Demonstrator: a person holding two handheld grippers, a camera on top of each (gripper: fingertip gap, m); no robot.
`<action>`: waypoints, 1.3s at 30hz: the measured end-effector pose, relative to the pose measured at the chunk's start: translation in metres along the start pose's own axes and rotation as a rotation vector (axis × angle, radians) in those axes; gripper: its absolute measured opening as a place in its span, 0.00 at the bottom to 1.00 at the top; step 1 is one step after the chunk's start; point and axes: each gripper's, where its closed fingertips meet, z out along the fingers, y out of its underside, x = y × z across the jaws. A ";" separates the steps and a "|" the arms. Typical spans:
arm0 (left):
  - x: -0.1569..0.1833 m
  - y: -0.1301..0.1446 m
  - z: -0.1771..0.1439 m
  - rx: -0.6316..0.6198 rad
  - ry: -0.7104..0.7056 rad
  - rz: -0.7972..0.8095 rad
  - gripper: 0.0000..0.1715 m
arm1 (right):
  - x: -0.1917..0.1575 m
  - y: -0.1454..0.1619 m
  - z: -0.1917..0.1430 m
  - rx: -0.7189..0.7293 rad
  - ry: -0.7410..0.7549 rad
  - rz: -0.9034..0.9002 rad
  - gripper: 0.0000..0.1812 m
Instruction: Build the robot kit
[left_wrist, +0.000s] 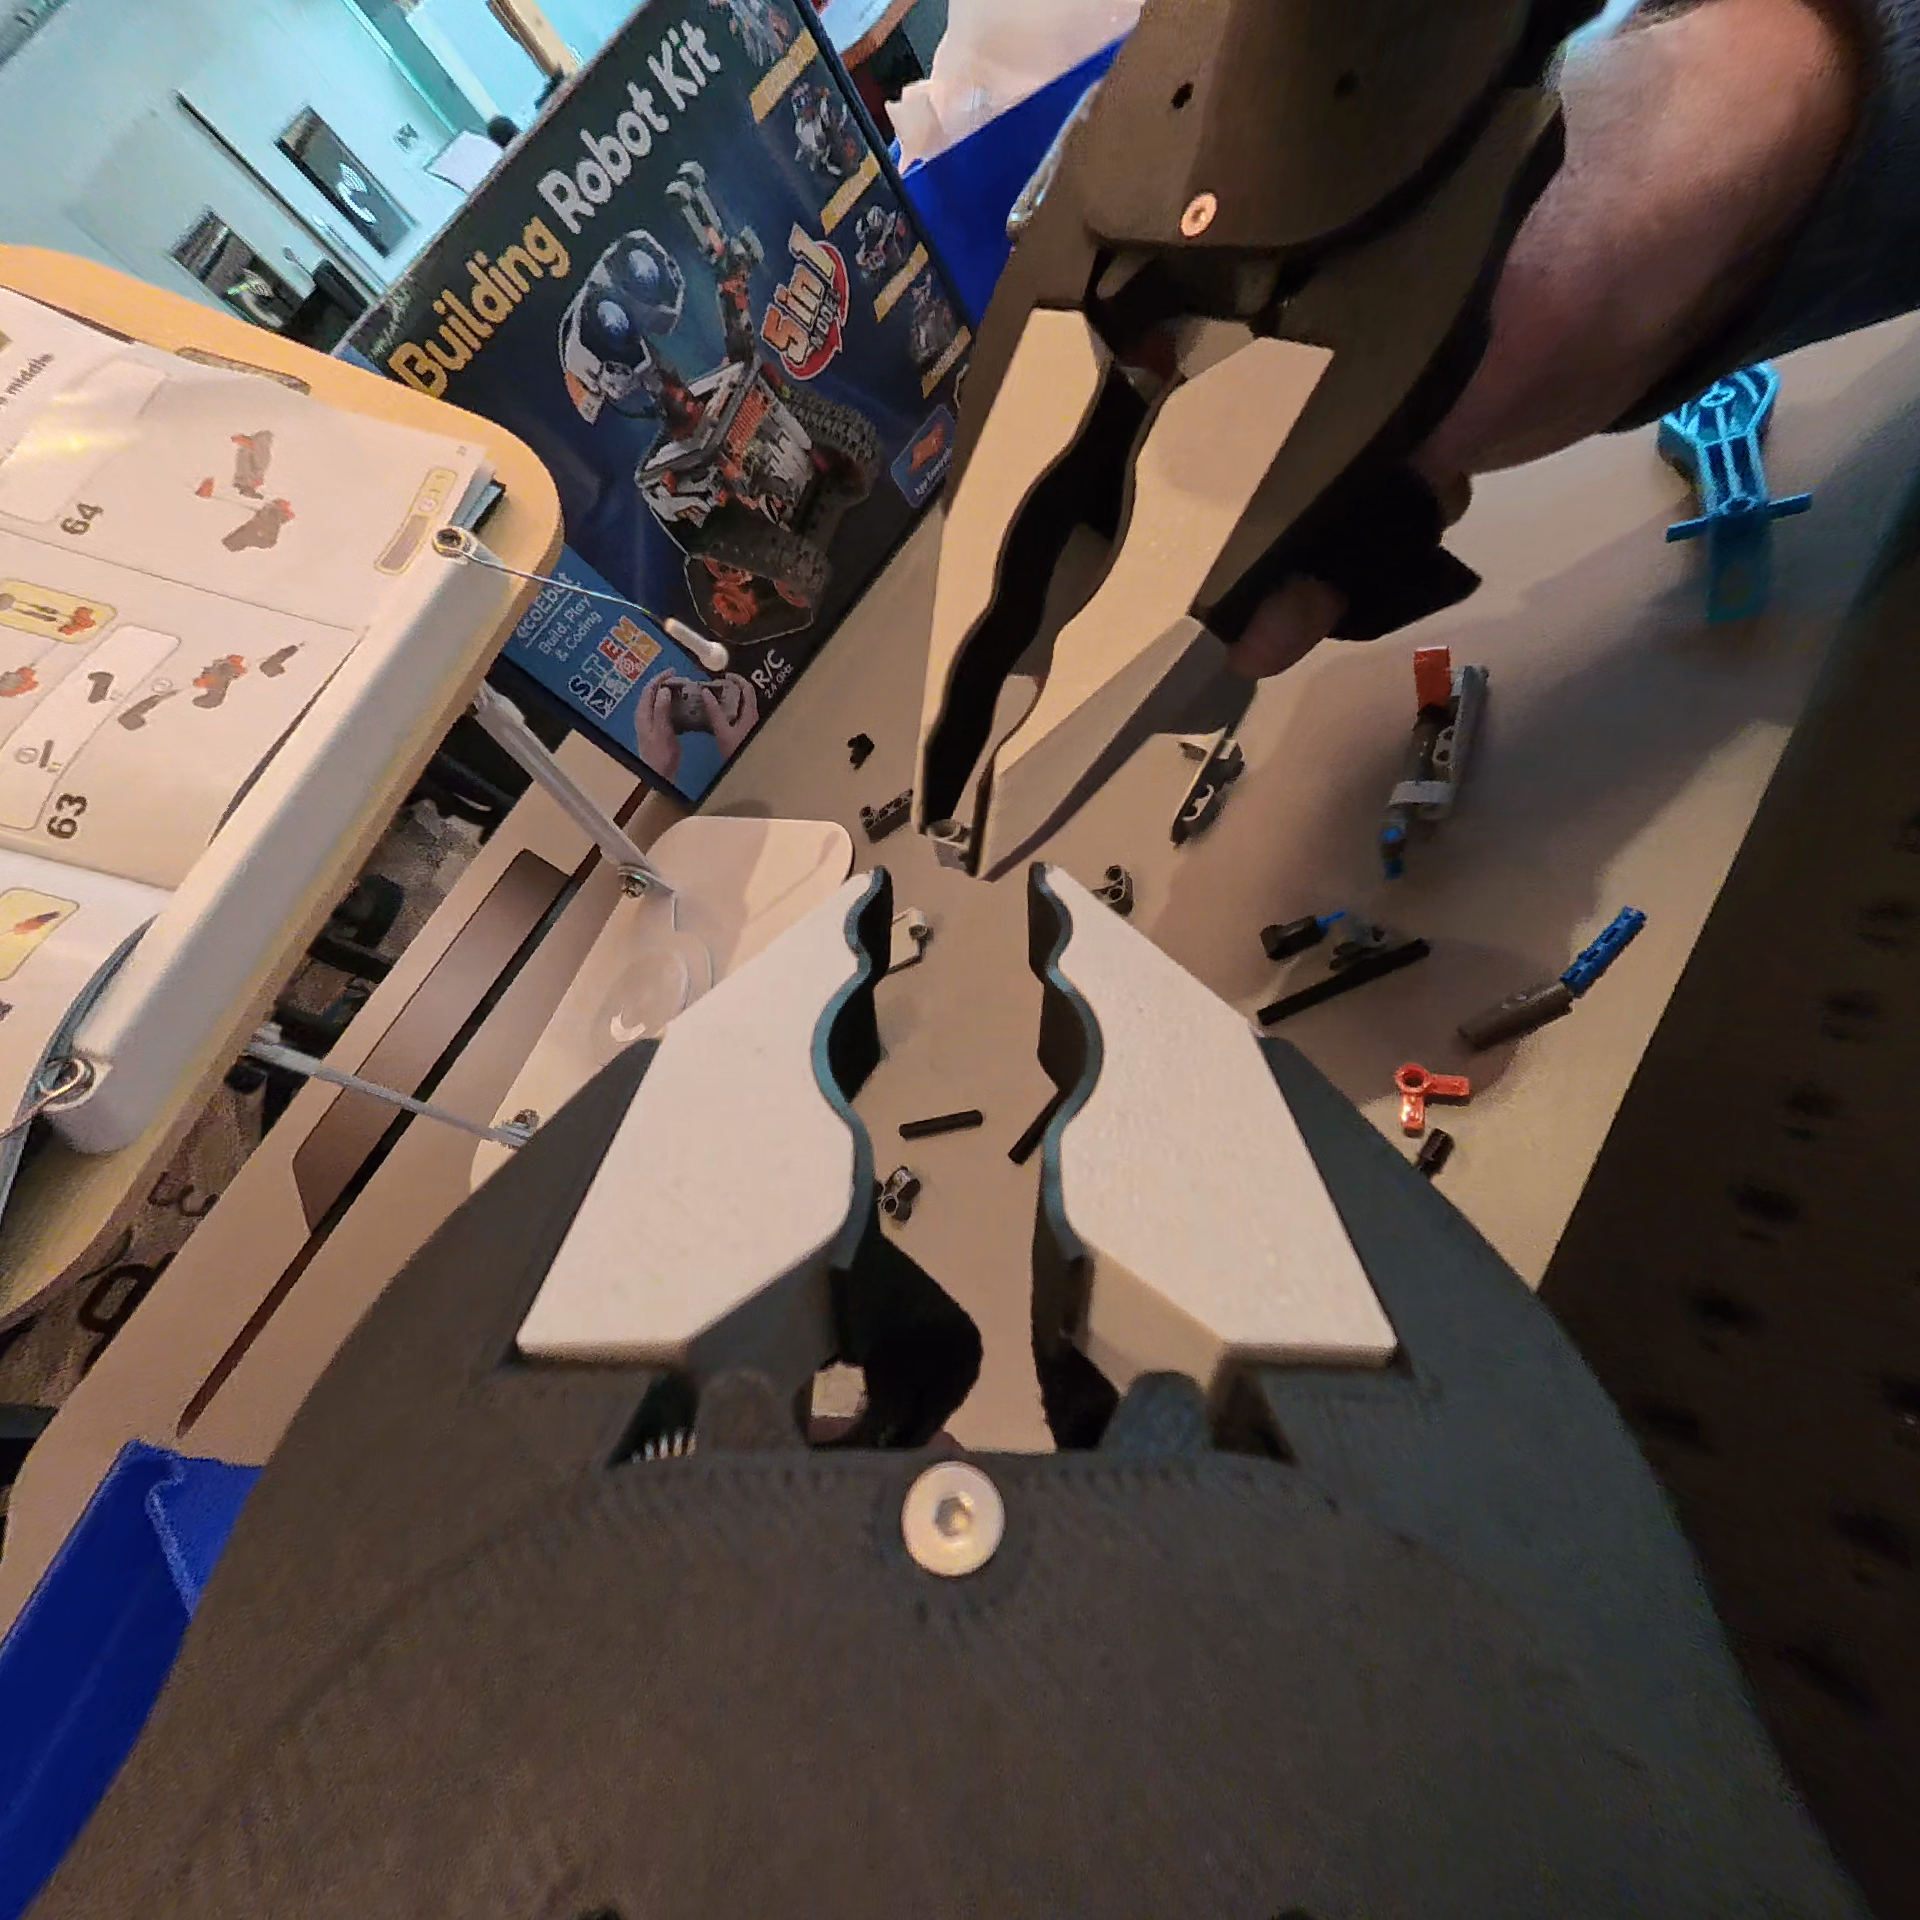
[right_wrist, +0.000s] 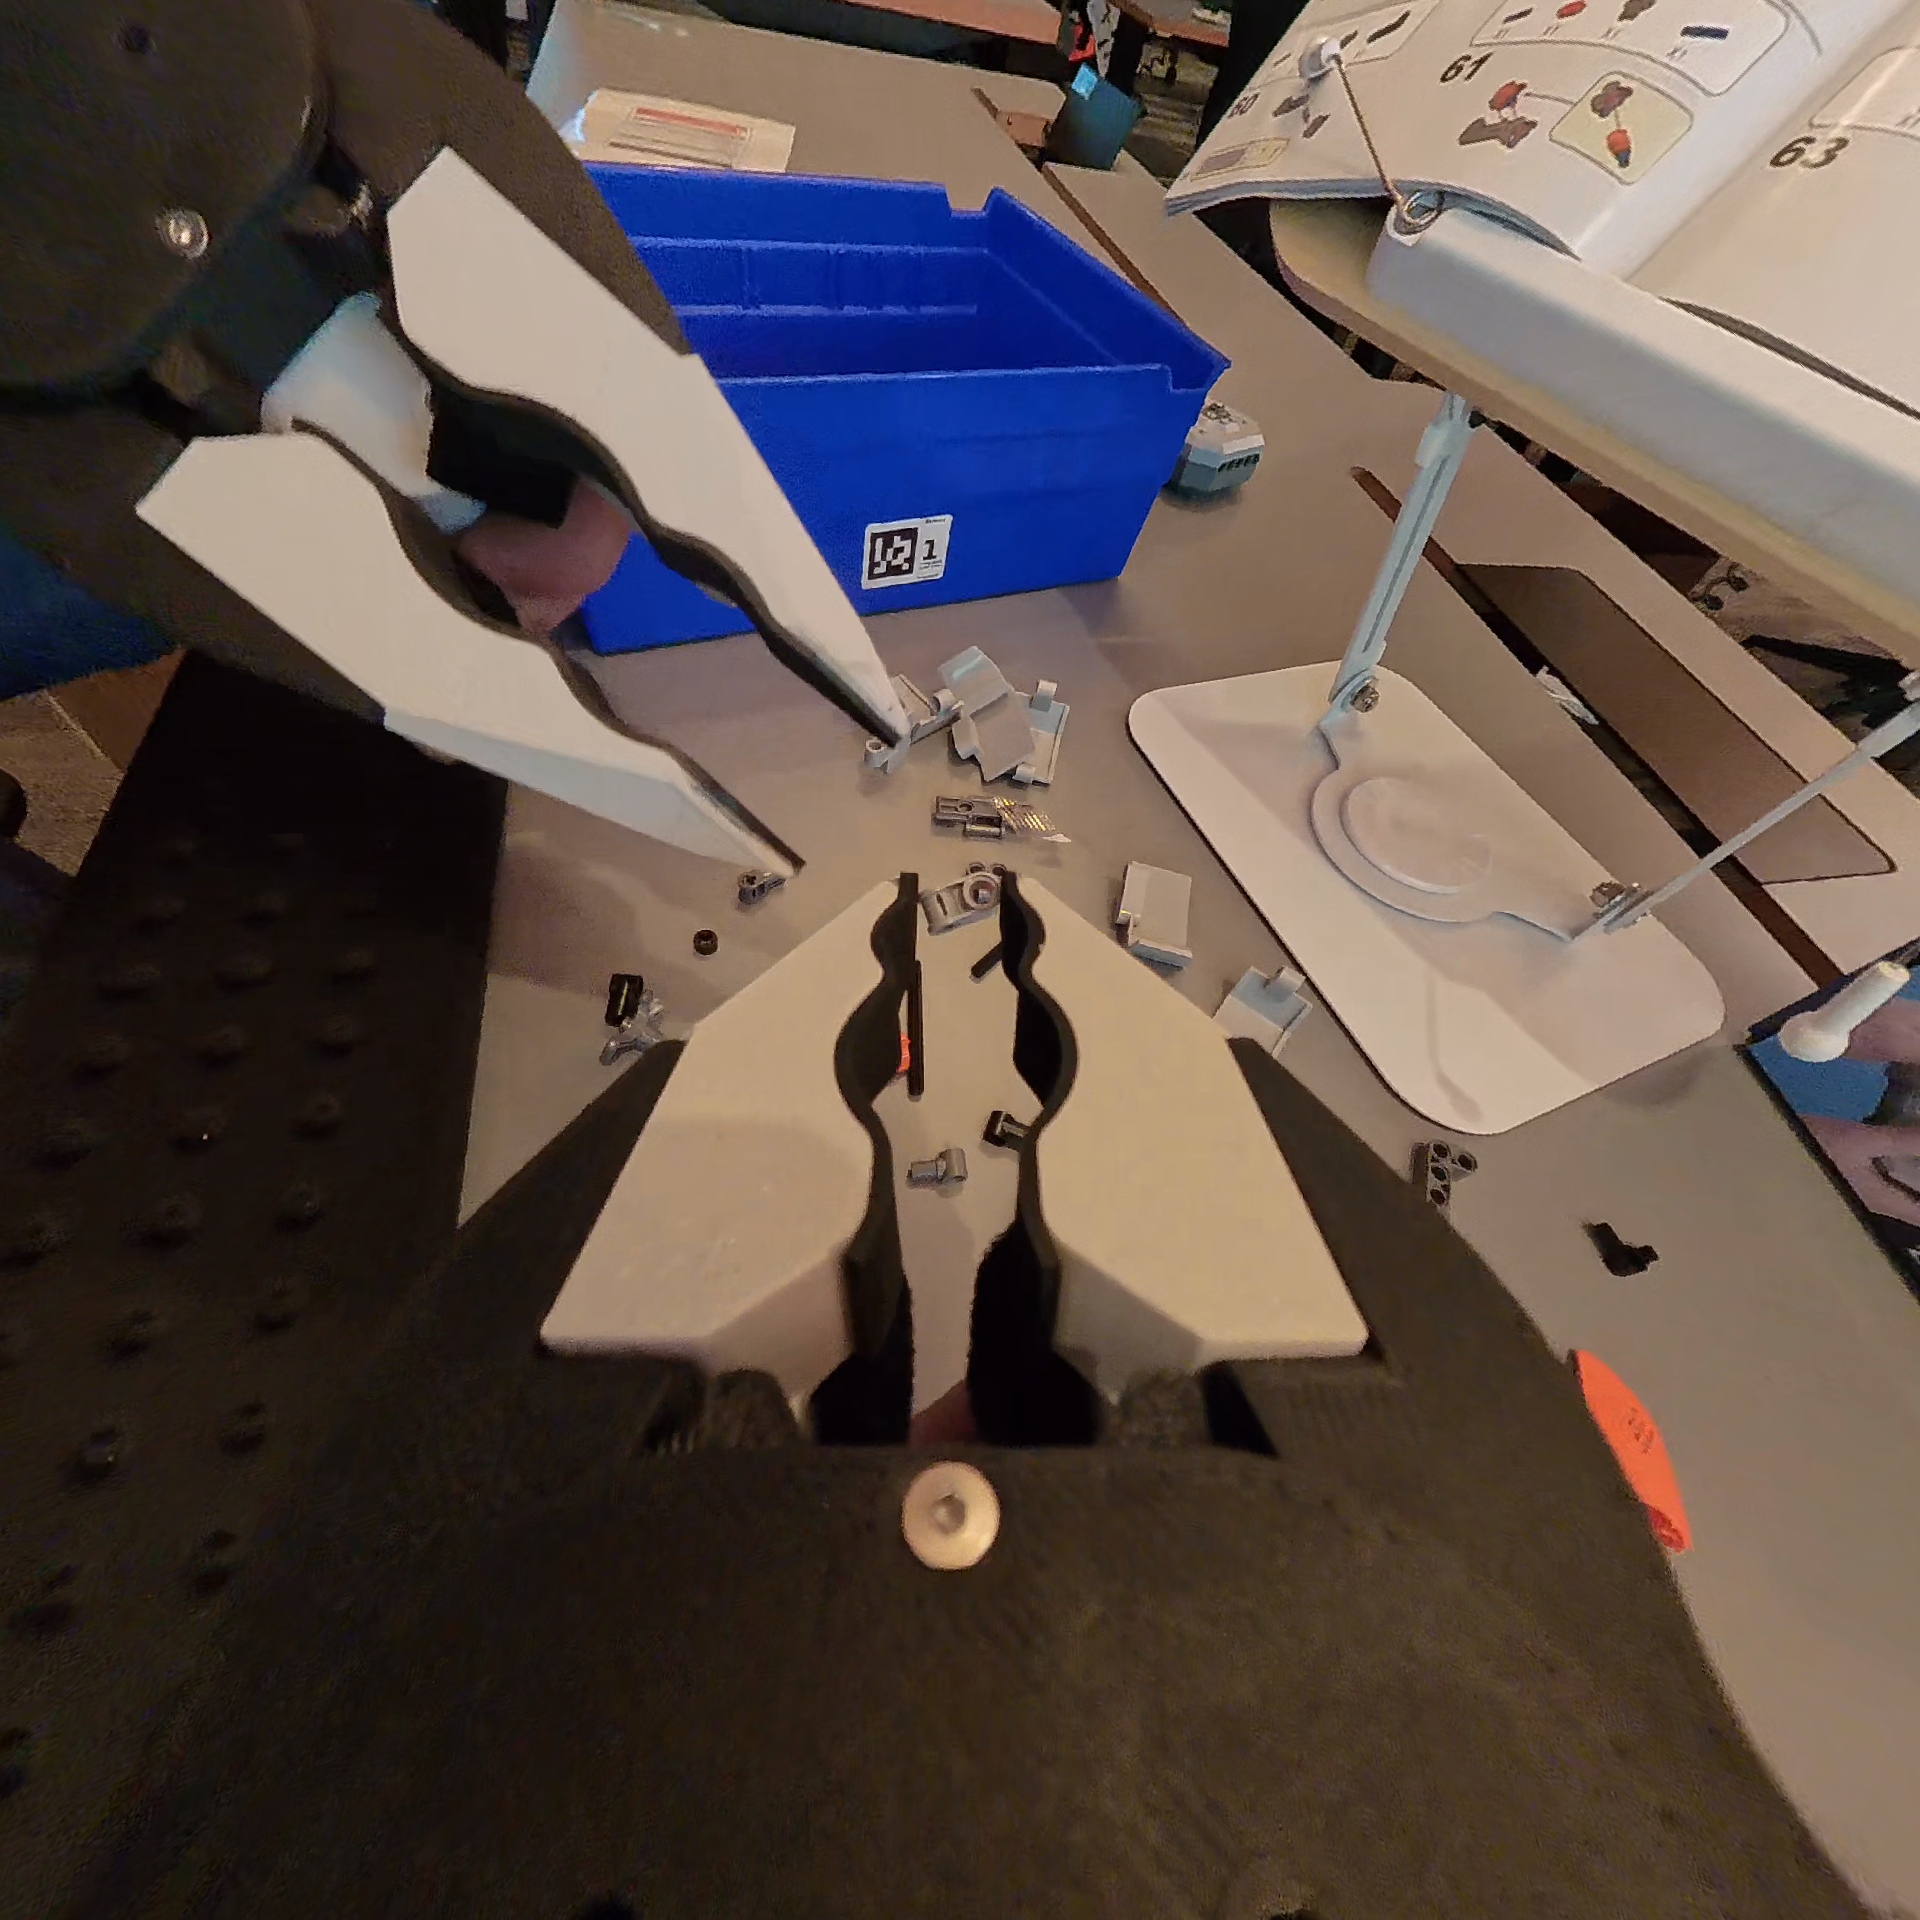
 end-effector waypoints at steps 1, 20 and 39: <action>0.002 0.002 0.002 -0.005 0.004 0.005 0.15 | 0.001 0.001 0.000 0.002 0.004 0.007 0.07; 0.003 0.008 0.018 0.086 -0.110 0.031 0.14 | 0.001 0.001 0.005 0.043 -0.047 0.147 0.07; 0.006 0.003 0.017 0.136 -0.109 0.036 0.10 | -0.001 -0.001 0.005 0.060 -0.064 0.164 0.07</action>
